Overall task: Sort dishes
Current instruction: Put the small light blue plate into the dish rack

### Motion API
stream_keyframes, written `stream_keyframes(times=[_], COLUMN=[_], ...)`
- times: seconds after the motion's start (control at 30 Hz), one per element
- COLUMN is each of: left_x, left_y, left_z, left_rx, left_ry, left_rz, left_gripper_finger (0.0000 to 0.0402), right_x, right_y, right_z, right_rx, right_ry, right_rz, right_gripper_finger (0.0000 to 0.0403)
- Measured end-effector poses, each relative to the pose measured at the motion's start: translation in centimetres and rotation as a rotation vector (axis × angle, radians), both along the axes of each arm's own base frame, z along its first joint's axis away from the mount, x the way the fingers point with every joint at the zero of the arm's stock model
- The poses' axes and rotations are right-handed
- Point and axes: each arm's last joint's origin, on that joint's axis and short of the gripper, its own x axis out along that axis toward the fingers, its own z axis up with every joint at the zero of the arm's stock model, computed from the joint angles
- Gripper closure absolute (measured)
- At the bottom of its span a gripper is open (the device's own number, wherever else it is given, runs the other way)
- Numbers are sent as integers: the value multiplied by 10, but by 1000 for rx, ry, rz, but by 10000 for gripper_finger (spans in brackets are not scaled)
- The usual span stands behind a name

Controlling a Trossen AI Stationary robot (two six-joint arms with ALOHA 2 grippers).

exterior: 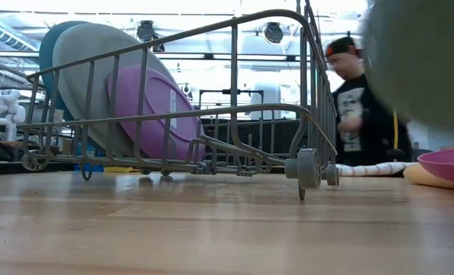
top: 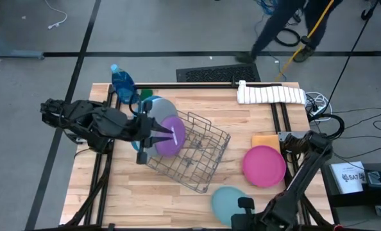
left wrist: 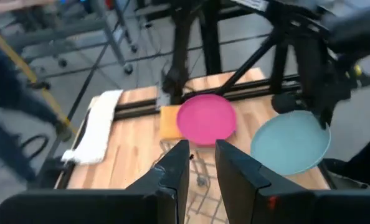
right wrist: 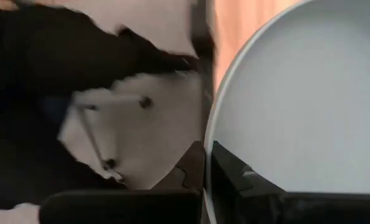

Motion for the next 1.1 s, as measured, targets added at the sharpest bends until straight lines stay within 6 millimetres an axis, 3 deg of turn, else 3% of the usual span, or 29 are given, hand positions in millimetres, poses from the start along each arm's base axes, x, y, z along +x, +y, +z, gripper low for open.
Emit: stream_keyframes(times=[0.17, 0.3, 0.53, 0.73, 1.1], left_x=[2, -4, -8, -13, -10], left_y=[-4, -10, -18, -32, -40], left_z=[7, 11, 8, 10, 3], left_rx=[34, 40, 14, 52, 97], left_ry=[-70, -96, -65, -97, -61], left_rz=[-78, -170, -300, -519, -557], left_gripper_finger=[320, 319, 319, 314, 225], right_x=[3, 8, 16, 23, 48], right_y=[-5, -11, -33, -57, -83], right_z=[50, 103, 177, 197, 198], right_rx=[33, 39, -136, -273, -306], right_ry=[-128, -311, -621, -671, -691], right_rz=[110, 242, 460, 526, 590], right_gripper_finger=[401, 401, 401, 401, 401])
